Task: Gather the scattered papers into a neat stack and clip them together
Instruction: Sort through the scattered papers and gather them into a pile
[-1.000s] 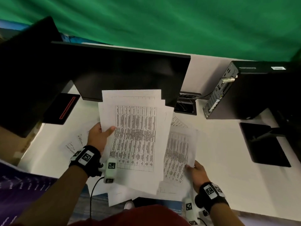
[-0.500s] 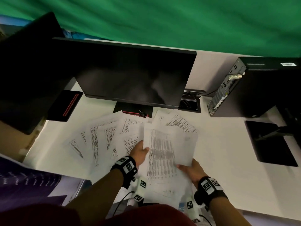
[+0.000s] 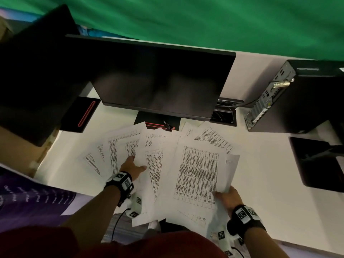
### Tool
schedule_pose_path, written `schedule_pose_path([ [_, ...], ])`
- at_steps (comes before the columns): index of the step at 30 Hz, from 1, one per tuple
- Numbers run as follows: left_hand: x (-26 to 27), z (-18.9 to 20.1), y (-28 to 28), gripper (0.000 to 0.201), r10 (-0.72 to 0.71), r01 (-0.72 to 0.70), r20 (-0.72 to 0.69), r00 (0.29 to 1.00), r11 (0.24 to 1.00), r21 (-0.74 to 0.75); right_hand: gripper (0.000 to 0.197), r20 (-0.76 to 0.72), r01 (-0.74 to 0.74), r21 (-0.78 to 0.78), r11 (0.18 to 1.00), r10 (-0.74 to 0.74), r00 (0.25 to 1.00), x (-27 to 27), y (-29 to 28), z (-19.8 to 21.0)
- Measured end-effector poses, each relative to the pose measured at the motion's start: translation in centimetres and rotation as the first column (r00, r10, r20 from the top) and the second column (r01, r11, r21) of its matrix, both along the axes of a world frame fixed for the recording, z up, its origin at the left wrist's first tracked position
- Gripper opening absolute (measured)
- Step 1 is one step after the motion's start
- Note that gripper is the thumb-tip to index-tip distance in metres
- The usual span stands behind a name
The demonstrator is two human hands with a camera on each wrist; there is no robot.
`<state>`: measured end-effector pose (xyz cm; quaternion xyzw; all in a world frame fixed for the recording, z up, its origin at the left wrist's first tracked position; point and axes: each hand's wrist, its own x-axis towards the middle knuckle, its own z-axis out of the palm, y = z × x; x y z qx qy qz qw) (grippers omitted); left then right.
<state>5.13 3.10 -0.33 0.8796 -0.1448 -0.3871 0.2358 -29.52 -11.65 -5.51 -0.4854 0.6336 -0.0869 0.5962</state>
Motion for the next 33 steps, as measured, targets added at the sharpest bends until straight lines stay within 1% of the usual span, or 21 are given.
schedule_pose_path([
  [2, -0.4, 0.5, -0.2, 0.071, -0.047, 0.046, 0.014, 0.999, 0.999, 0.018, 0.036, -0.048, -0.017, -0.002, 1.000, 0.017, 0.999, -0.1, -0.2, -0.7],
  [4, -0.4, 1.4, -0.2, 0.060, -0.034, 0.034, 0.080, 0.996, 0.999, 0.000, 0.039, -0.062, -0.031, -0.007, 1.000, 0.030, 0.998, -0.3, -0.4, -1.3],
  [7, 0.2, 3.6, 0.3, 0.049, -0.076, 0.073, 0.281, 0.957, 0.997, 0.020, 0.041, -0.070, -0.045, -0.012, 0.999, 0.044, 0.997, -0.6, -0.5, -1.9],
  [9, 0.8, 5.4, 0.7, 0.044, -0.086, 0.091, 0.415, 0.906, 0.996, 0.007, 0.038, -0.083, -0.061, -0.022, 0.998, 0.059, 0.995, -0.6, -0.6, -1.8],
  [11, 1.5, 7.2, 1.1, 0.040, -0.064, 0.085, 0.526, 0.848, 0.996, -0.016, 0.038, -0.095, -0.060, -0.012, 0.998, 0.059, 0.994, -0.5, -0.5, -1.5],
  [14, 2.6, 10.1, 1.7, 0.031, 0.029, 0.053, 0.657, 0.754, 0.993, -0.105, 0.033, -0.091, -0.074, -0.012, 0.997, 0.072, 0.993, -0.6, -0.4, -1.7],
  [16, 3.4, 12.2, 2.3, 0.024, 0.120, 0.047, 0.728, 0.675, 0.978, -0.205, 0.034, -0.087, -0.075, 0.002, 0.997, 0.075, 0.993, -0.8, -0.6, -2.2],
  [17, 3.8, 13.3, 2.7, 0.021, 0.179, 0.043, 0.734, 0.655, 0.961, -0.273, 0.035, -0.074, -0.072, 0.003, 0.997, 0.072, 0.995, -0.9, -0.7, -2.6],
  [18, 4.4, 14.2, 3.1, 0.018, 0.239, 0.037, 0.719, 0.652, 0.937, -0.346, 0.034, -0.065, -0.070, 0.005, 0.998, 0.070, 0.995, -0.8, -0.6, -2.1],
  [19, 5.0, 14.8, 3.3, 0.016, 0.297, 0.036, 0.686, 0.664, 0.904, -0.426, 0.032, -0.058, -0.060, 0.011, 0.998, 0.061, 0.996, -0.6, -0.4, -1.4],
  [20, 5.6, 15.2, 3.5, 0.017, 0.339, 0.030, 0.625, 0.703, 0.864, -0.502, 0.028, -0.047, -0.045, 0.011, 0.999, 0.045, 0.998, -0.4, -0.2, -0.6],
  [21, 5.9, 15.2, 3.5, 0.020, 0.370, 0.010, 0.541, 0.755, 0.819, -0.574, 0.026, -0.029, -0.025, 0.014, 1.000, 0.025, 0.999, -0.3, 0.0, 0.0],
  [22, 6.0, 14.9, 3.4, 0.020, 0.382, -0.028, 0.435, 0.815, 0.776, -0.630, 0.026, -0.008, 0.001, 0.029, 1.000, -0.001, 1.000, -0.3, 0.1, 0.2],
  [23, 5.6, 14.4, 3.1, 0.018, 0.375, -0.073, 0.332, 0.865, 0.750, -0.658, 0.026, 0.011, 0.021, 0.048, 0.999, -0.021, 1.000, -0.3, 0.2, 0.4],
  [24, 4.9, 13.6, 2.7, 0.017, 0.354, -0.108, 0.258, 0.899, 0.750, -0.653, 0.027, 0.028, 0.040, 0.070, 0.997, -0.042, 0.999, -0.3, 0.2, 0.7],
  [25, 4.1, 12.4, 2.3, 0.017, 0.328, -0.129, 0.214, 0.920, 0.770, -0.625, 0.029, 0.046, 0.053, 0.076, 0.996, -0.057, 0.997, -0.3, 0.2, 0.7],
  [28, 0.9, 8.2, 0.7, 0.026, 0.232, -0.137, 0.139, 0.963, 0.860, -0.492, 0.049, 0.159, 0.133, 0.108, 0.985, -0.149, 0.976, 0.0, 0.3, 1.4],
  [29, -0.3, 6.8, 0.2, 0.028, 0.190, -0.122, 0.112, 0.975, 0.887, -0.446, 0.052, 0.190, 0.135, 0.123, 0.983, -0.157, 0.969, 0.1, 0.5, 1.9],
  [31, -2.7, 4.3, -0.8, 0.031, 0.112, -0.084, 0.057, 0.992, 0.927, -0.367, 0.045, 0.247, 0.095, 0.115, 0.989, -0.122, 0.961, 0.2, 0.9, 3.4],
  [32, -3.8, 3.5, -1.2, 0.032, 0.051, -0.034, 0.045, 0.998, 0.943, -0.330, 0.044, 0.265, 0.079, 0.107, 0.991, -0.105, 0.959, 0.2, 1.0, 3.7],
  [33, -4.8, 2.7, -1.5, 0.033, -0.036, 0.049, 0.048, 0.998, 0.952, -0.302, 0.048, 0.286, 0.025, 0.087, 0.996, -0.049, 0.957, 0.1, 1.0, 3.8],
])
